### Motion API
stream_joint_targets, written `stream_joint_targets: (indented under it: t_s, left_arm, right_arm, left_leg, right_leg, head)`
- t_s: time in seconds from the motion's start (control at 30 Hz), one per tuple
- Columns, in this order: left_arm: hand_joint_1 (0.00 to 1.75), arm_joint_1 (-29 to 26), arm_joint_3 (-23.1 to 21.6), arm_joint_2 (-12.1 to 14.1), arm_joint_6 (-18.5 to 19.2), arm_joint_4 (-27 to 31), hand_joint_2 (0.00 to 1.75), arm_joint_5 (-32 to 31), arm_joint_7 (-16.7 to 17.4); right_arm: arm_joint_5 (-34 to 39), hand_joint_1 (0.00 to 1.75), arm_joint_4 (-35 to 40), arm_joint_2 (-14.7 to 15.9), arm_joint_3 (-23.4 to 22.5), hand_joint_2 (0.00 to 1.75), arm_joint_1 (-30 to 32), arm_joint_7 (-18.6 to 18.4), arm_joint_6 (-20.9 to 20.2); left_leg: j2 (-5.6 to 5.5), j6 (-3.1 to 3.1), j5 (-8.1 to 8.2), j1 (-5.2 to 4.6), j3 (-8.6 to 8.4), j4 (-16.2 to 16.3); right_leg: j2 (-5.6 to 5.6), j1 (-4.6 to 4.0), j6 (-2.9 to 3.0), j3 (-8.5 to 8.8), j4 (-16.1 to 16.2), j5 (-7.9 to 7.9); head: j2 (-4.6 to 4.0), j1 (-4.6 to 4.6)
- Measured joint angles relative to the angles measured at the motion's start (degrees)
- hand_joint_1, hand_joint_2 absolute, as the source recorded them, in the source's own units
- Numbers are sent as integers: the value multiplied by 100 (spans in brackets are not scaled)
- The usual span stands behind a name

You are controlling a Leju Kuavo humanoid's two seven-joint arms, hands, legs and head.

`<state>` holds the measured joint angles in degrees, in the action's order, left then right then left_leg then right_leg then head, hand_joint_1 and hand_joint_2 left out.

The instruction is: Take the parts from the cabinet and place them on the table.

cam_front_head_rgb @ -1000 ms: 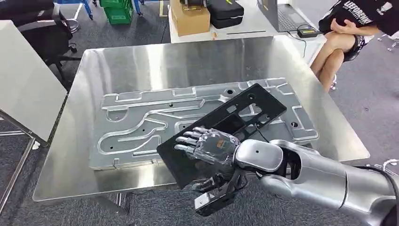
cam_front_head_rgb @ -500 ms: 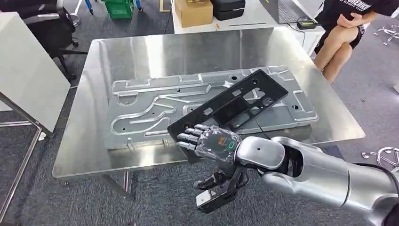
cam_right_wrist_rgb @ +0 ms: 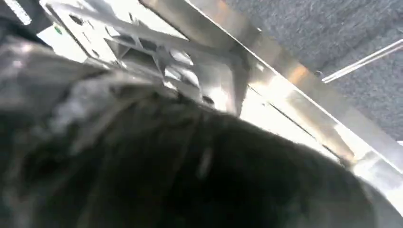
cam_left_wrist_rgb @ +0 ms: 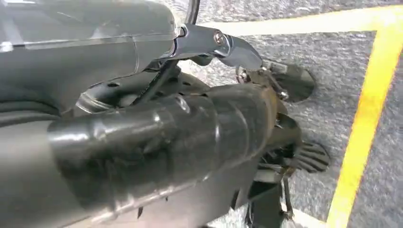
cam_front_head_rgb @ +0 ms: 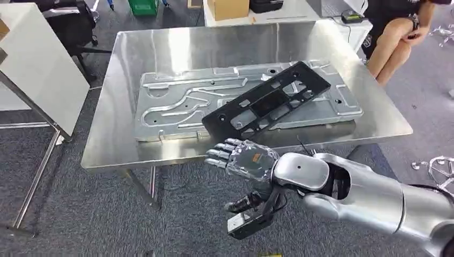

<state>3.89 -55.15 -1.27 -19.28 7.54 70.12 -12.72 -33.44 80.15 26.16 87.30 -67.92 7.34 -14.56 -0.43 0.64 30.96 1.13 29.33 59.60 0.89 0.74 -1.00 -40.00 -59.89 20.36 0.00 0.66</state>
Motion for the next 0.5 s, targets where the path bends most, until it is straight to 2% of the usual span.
stream_joint_targets:
  t_s: [0.03,0.07,0.1,0.13,0.17,0.2,0.23,0.27,0.3,0.33,0.37,0.4,0.43,0.47,0.5]
  left_arm:
    - [0,-3,-2,0,9,0,0,0,-17]
    - [0,-5,-7,-2,11,0,0,0,-22]
    - [0,5,-9,0,11,0,0,0,-24]
    - [0,10,-11,0,11,0,0,0,-31]
    - [0,9,-15,0,11,0,0,-2,-33]
    - [0,4,-20,0,11,0,0,-2,-33]
    - [0,0,-26,0,11,0,0,-2,-31]
    - [0,0,-33,0,11,0,0,-2,-33]
    - [0,0,-39,0,11,0,0,-2,-33]
    - [0,1,-42,0,11,0,0,-2,-33]
    - [0,2,-44,0,13,0,0,-2,-33]
    - [0,7,-46,-28,22,2,0,0,-39]
    - [0,6,-46,-28,24,2,0,0,-52]
    - [0,6,-48,-31,37,2,0,0,-63]
    - [0,8,-50,-31,42,2,0,0,-65]
  right_arm:
    - [-2,0,7,39,4,0,11,-2,-2]
    - [-28,0,11,63,13,0,26,-15,9]
    - [-59,0,17,87,18,0,30,-18,20]
    - [-81,0,20,118,17,0,33,-18,26]
    - [-98,0,22,135,17,0,34,-24,42]
    - [-103,0,22,160,20,0,47,-37,48]
    - [-112,0,22,170,22,0,69,-46,61]
    - [-118,0,20,186,28,0,93,-55,65]
    - [-118,0,20,192,33,0,106,-57,68]
    - [-118,0,22,194,33,0,104,-57,72]
    - [-122,0,22,194,31,0,99,-57,85]
    - [-138,0,24,199,29,0,83,-59,94]
    - [-149,0,26,208,9,0,74,-61,107]
    - [-166,0,24,221,-18,0,73,-61,127]
    - [-184,0,26,225,-13,0,65,-61,133]
  left_leg:
    - [2,-74,-50,-11,30,-12]
    - [37,-174,-148,17,98,-51]
    - [49,-215,-223,11,148,-51]
    - [53,-264,-303,7,238,-50]
    - [52,-278,-374,-4,327,-48]
    - [52,-289,-449,-20,426,-46]
    - [52,-294,-522,-41,523,-39]
    - [52,-299,-594,-60,621,-35]
    - [51,-297,-662,-84,716,-34]
    - [50,-297,-725,-113,795,-35]
    - [47,-293,-787,-133,857,-35]
    - [50,-290,-838,-111,881,-31]
    - [32,-253,-882,-155,900,-28]
    - [39,-215,-951,-113,893,-66]
    - [40,-185,-1013,-83,885,-102]
  right_leg:
    - [7,19,-45,1,30,-62]
    - [-13,49,-82,-35,-1,-17]
    - [-36,53,-101,-101,-119,279]
    - [-40,59,-113,-182,-411,687]
    - [-44,53,-130,-262,-798,1030]
    - [-52,50,-140,-339,-1238,1286]
    - [-55,49,-134,-372,-1588,1355]
    - [-57,47,-116,-323,-1744,1239]
    - [-62,30,-79,-166,-1664,1023]
    - [-67,-10,-22,86,-1399,838]
    - [-78,-42,67,436,-974,756]
    - [-111,-113,188,885,-422,863]
    - [-98,-159,277,1215,115,1096]
    - [-93,-163,219,1249,175,1080]
    - [-99,-203,248,1208,191,1007]
  head:
    - [-2,-7]
    - [-2,-2]
    - [-2,-13]
    - [-2,-11]
    - [-2,-15]
    - [-2,-13]
    - [-2,-13]
    - [-2,-13]
    - [-2,-13]
    - [-2,-13]
    - [-2,-11]
    - [-2,-3]
    - [-2,-7]
    - [-2,2]
    - [-2,-13]
